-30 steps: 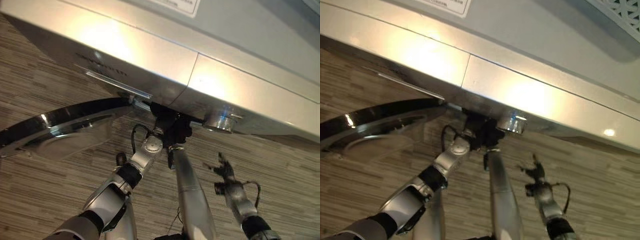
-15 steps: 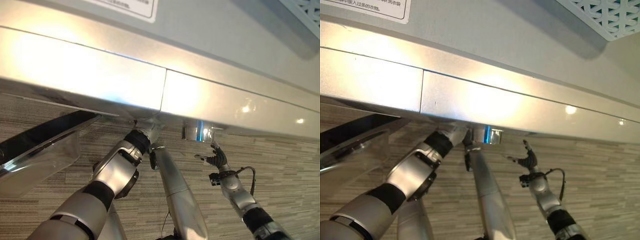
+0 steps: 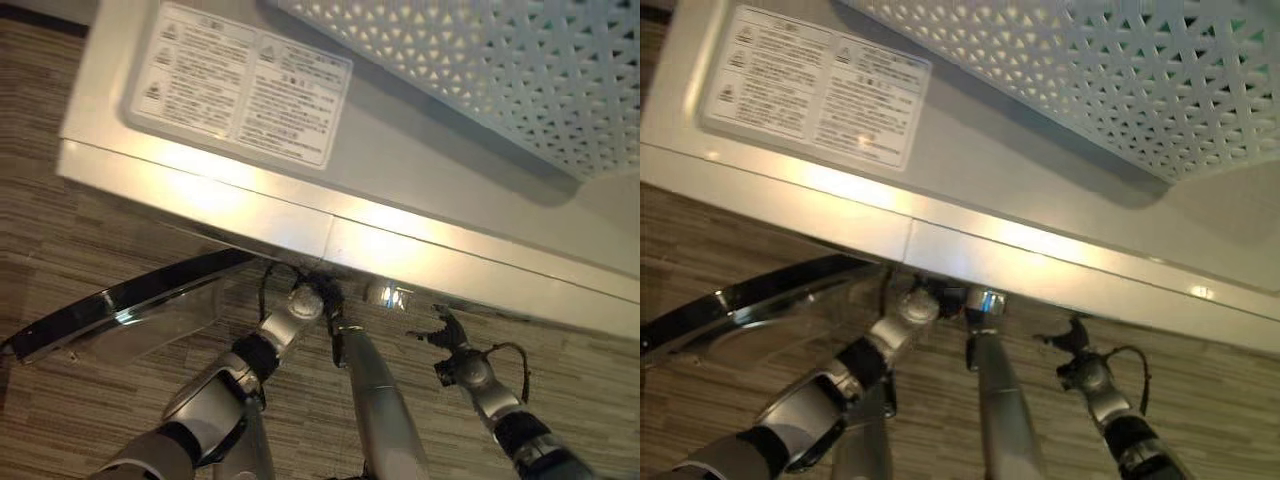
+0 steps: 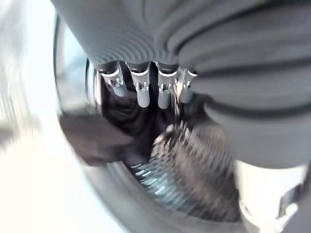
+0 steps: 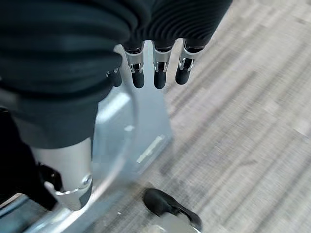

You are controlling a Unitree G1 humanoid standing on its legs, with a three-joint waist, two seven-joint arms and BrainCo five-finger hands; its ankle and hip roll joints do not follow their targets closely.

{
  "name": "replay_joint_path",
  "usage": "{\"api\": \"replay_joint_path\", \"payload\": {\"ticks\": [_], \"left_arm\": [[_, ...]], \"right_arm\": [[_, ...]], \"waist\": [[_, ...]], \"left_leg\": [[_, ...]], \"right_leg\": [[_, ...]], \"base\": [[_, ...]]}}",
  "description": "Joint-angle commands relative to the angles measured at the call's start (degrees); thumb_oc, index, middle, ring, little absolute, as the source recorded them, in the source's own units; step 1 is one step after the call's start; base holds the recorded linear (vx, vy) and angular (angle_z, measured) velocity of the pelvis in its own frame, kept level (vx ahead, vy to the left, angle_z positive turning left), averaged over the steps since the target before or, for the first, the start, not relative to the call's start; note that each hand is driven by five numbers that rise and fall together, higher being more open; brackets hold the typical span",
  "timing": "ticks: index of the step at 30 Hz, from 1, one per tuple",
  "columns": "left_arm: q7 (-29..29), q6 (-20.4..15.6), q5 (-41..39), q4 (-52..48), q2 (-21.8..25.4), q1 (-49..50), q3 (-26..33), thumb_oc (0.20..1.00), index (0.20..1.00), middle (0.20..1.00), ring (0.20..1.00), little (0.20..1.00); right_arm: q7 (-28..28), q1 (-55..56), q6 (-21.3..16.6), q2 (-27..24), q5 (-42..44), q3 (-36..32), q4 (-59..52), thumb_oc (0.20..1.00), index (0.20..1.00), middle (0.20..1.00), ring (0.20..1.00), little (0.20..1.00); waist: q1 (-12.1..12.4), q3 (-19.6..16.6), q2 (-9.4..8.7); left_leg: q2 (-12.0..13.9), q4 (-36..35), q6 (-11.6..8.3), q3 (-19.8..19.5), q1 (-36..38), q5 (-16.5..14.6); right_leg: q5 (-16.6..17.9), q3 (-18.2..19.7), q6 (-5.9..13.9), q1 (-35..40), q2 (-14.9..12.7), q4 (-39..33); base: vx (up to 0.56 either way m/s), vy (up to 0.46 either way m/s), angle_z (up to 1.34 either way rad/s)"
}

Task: Grab the laundry basket,head to the washer,open it,put in the laundry and shut it.

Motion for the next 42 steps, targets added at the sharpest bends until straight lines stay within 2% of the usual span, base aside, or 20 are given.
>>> {"api": "replay_joint_path", "payload": {"ticks": [1,5,10,13,14,16,17,18,20,21,24,25,26,27,28,32,33,35,37,42], "left_arm": [[-5.55,0.09,9.86,-3.27,-1.24,-2.22,-0.45,1.000,1.000,1.000,1.000,1.000],[-8.85,-0.36,17.09,-9.11,3.21,1.17,-1.20,1.000,1.000,1.000,1.000,1.000],[-11.48,-2.10,13.72,-14.82,7.53,10.92,3.88,1.000,1.000,1.000,1.000,1.000],[-12.07,-2.29,13.07,-14.17,8.41,15.19,5.78,1.000,1.000,1.000,1.000,1.000],[-12.09,-2.43,13.69,-13.90,8.73,16.49,6.32,1.000,1.000,1.000,1.000,1.000],[-12.18,-2.39,13.91,-15.01,8.92,17.34,6.81,1.000,1.000,1.000,1.000,1.000],[-12.23,-2.50,13.68,-15.79,9.22,18.26,7.93,1.000,1.000,1.000,1.000,1.000],[-13.93,-2.08,14.54,-16.01,9.98,20.17,9.25,1.000,1.000,1.000,1.000,1.000],[-14.38,-2.03,15.20,-16.02,10.46,20.68,9.46,1.000,1.000,1.000,1.000,1.000],[-15.30,-1.58,15.69,-16.39,11.47,21.99,10.51,1.000,1.000,1.000,1.000,1.000],[-15.43,-1.13,16.12,-16.29,12.21,23.90,12.59,1.000,1.000,1.000,1.000,1.000],[-14.93,-0.60,16.54,-16.04,12.35,25.50,14.71,1.000,1.000,1.000,1.000,1.000],[-14.93,-0.58,16.56,-16.05,12.34,25.49,14.74,1.000,1.000,1.000,1.000,1.000],[-14.82,-0.43,16.57,-15.71,12.46,26.23,15.85,1.000,1.000,1.000,1.000,1.000],[-14.74,0.06,16.09,-15.40,12.39,27.81,17.96,1.000,1.000,1.000,1.000,1.000],[-14.13,0.24,15.91,-14.12,11.64,29.10,20.20,1.000,1.000,1.000,1.000,1.000],[-14.00,0.38,15.17,-14.23,11.02,29.79,21.35,1.000,1.000,1.000,1.000,1.000],[-14.07,0.34,15.09,-14.04,10.74,30.00,21.56,1.000,1.000,1.000,1.000,1.000],[-13.68,0.41,15.21,-13.56,9.92,29.96,21.58,1.000,1.000,1.000,1.000,1.000],[-12.18,0.47,15.94,-12.15,8.68,30.17,21.27,1.000,1.000,1.000,1.000,1.000]], "right_arm": [[1.48,1.55,1.41,-2.64,-2.45,-1.52,1.21,1.000,1.000,1.000,1.000,1.000],[3.81,1.98,2.55,-3.22,-6.04,-0.52,4.50,1.000,1.000,1.000,1.000,1.000],[7.22,7.05,2.17,-0.94,-6.70,-2.38,5.59,1.000,1.000,1.000,1.000,1.000],[7.82,8.60,2.21,0.76,-5.36,-4.59,10.07,1.000,1.000,1.000,1.000,1.000],[7.37,9.89,2.15,1.65,-4.63,-6.60,13.14,1.000,1.000,1.000,1.000,1.000],[7.18,10.60,2.26,1.75,-3.81,-7.73,14.50,1.000,1.000,1.000,1.000,1.000],[7.50,11.28,2.37,1.89,-4.06,-8.32,15.51,1.000,1.000,1.000,1.000,1.000],[9.13,14.59,3.60,2.76,-2.28,-13.33,21.44,1.000,1.000,1.000,1.000,1.000],[9.49,15.73,3.55,3.06,-1.02,-15.40,22.47,1.000,1.000,1.000,1.000,1.000],[9.87,17.79,3.66,3.10,3.02,-20.46,24.65,1.000,1.000,1.000,1.000,1.000],[9.80,19.67,3.45,3.00,6.68,-24.77,25.03,1.000,1.000,1.000,1.000,1.000],[8.86,20.34,3.18,2.16,9.53,-27.70,24.20,1.000,1.000,1.000,1.000,1.000],[8.85,20.34,3.22,2.15,9.54,-27.70,24.14,1.000,1.000,1.000,1.000,1.000],[8.20,20.99,2.76,1.61,10.58,-29.25,22.34,1.000,1.000,1.000,1.000,1.000],[6.65,22.81,2.16,0.92,12.74,-33.61,19.69,1.000,1.000,1.000,1.000,1.000],[2.52,26.37,1.05,-1.26,13.54,-40.44,11.37,1.000,1.000,1.000,1.000,1.000],[-0.80,27.56,0.51,-3.09,10.77,-43.28,3.21,1.000,1.000,1.000,1.000,1.000],[-2.34,27.84,0.52,-3.40,9.32,-44.57,-0.87,1.000,1.000,1.000,1.000,1.000],[-8.31,27.94,-0.10,-5.52,4.06,-48.47,-8.93,1.000,1.000,1.000,1.000,1.000],[-16.61,28.19,0.27,-6.67,-6.46,-53.51,-22.68,1.000,1.000,1.000,1.000,1.000]], "waist": [[-0.67,-0.22,1.43],[0.88,-0.79,2.25],[2.08,-3.14,2.56],[2.45,-4.12,2.72],[2.43,-4.79,2.78],[2.45,-4.17,3.08],[2.19,-4.37,3.44],[1.68,-6.30,4.79],[1.19,-7.27,4.84],[0.44,-8.50,5.85],[-0.45,-9.50,6.23],[-0.76,-9.17,7.55],[-0.81,-9.18,7.42],[-0.80,-9.47,7.76],[-1.07,-10.46,7.77],[-2.06,-12.43,7.19],[-2.20,-13.46,7.05],[-2.33,-13.88,6.83],[-2.63,-14.50,6.93],[-2.53,-15.08,6.54]], "left_leg": [[1.93,-1.99,1.94,-0.03,5.14,-1.23],[1.41,-6.88,2.47,0.62,11.83,-0.60],[0.31,-10.84,3.31,1.81,18.59,0.51],[-0.57,-10.09,3.35,2.35,20.60,0.18],[0.46,-7.37,3.01,5.16,21.56,-0.76],[0.84,-3.92,3.11,6.06,21.28,-1.07],[-0.07,-2.43,3.79,6.58,22.03,-2.82],[-3.37,-2.42,5.66,7.14,23.32,-4.92],[-4.96,-2.98,6.32,6.88,23.49,-4.53],[-6.74,-4.62,7.18,6.79,24.72,-4.45],[-8.46,-7.32,8.09,7.23,26.18,-3.37],[-8.17,-9.96,9.17,8.73,28.25,-2.46],[-8.33,-10.15,9.16,8.75,28.22,-2.13],[-8.21,-11.40,9.52,9.72,29.04,-1.73],[-8.25,-13.38,10.01,10.90,30.81,-1.63],[-9.38,-15.85,10.94,11.61,33.22,-1.55],[-9.99,-16.69,11.47,12.18,34.15,-1.98],[-10.35,-16.96,11.61,12.36,34.40,-1.75],[-10.55,-17.22,12.05,11.97,35.69,-2.68],[-10.94,-17.54,12.26,10.82,36.25,-2.49]], "right_leg": [[0.11,1.51,6.34,1.17,-4.80,-4.31],[2.48,0.15,7.43,8.59,-5.97,-10.00],[4.32,-1.35,8.05,17.08,-7.76,-15.14],[5.19,-2.72,8.56,21.15,-9.02,-17.99],[5.30,-4.53,8.99,24.59,-11.41,-19.44],[5.61,-5.00,9.14,26.37,-12.41,-20.10],[6.53,-4.66,9.48,27.37,-12.78,-20.54],[9.83,-4.66,11.17,29.49,-16.32,-21.99],[10.90,-4.73,11.40,29.78,-17.60,-22.44],[11.44,-5.30,11.38,30.61,-18.70,-22.46],[13.21,-6.19,11.54,30.65,-19.51,-22.22],[10.95,-8.26,10.91,30.59,-18.48,-20.65],[11.10,-8.22,10.82,30.50,-18.62,-20.72],[9.40,-9.84,10.40,31.12,-17.92,-20.22],[10.34,-11.23,11.00,32.06,-17.53,-19.88],[13.48,-8.02,12.23,33.01,-16.64,-21.80],[14.69,-7.60,12.60,33.72,-16.64,-22.77],[15.32,-7.46,12.70,33.85,-16.83,-23.05],[15.30,-7.03,12.92,34.76,-16.74,-22.88],[14.80,-6.25,12.89,35.44,-16.74,-22.65]], "base": [[0.03,0.040,0.24],[0.07,0.096,0.02],[0.10,0.102,-0.03],[0.05,0.111,0.15],[0.00,0.222,0.27],[-0.02,0.181,0.25],[0.02,0.414,0.35],[0.02,0.412,0.28],[0.00,0.344,-0.02],[-0.01,0.278,0.03],[-0.05,0.264,0.11],[-0.09,0.248,0.01],[-0.11,0.247,-0.25],[-0.01,0.140,-0.67],[-0.01,0.144,-0.97],[0.08,0.075,-0.56],[0.07,0.053,-0.40],[0.04,0.039,-0.38],[0.07,0.036,-0.07],[0.03,-0.010,0.09]]}}
